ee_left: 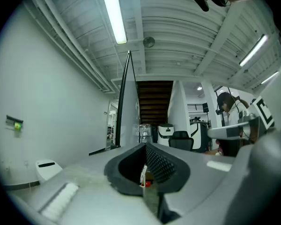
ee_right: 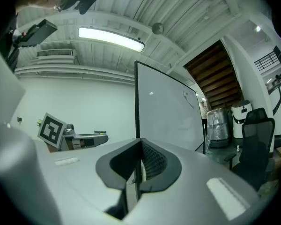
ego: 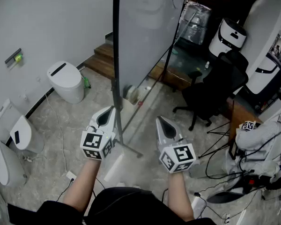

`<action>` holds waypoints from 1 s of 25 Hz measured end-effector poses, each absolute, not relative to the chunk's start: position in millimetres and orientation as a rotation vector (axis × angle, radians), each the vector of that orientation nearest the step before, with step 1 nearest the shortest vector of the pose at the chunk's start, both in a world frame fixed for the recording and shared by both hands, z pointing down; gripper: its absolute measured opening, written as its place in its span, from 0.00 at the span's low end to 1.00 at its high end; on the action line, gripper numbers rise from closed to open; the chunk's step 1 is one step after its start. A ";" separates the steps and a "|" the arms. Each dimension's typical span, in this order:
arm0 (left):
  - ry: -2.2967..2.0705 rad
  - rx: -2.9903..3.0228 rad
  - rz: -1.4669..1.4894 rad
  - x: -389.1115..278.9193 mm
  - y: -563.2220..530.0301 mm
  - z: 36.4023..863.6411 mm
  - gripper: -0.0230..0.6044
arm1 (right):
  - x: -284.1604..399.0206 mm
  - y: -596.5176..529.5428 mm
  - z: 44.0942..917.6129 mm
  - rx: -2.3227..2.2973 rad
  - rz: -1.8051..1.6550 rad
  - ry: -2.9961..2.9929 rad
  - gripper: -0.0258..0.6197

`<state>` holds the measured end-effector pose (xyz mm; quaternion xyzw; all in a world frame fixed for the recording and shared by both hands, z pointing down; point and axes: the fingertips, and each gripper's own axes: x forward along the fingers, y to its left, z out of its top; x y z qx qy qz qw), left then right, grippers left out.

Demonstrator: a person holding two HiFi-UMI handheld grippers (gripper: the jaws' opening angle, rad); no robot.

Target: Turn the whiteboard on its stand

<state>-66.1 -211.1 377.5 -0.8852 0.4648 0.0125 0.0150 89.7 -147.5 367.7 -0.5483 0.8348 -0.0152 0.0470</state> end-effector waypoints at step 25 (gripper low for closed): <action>1.499 -2.721 0.012 -50.4 -183.9 390.7 0.04 | 112.4 -116.1 383.4 -1.602 -0.107 2.583 0.05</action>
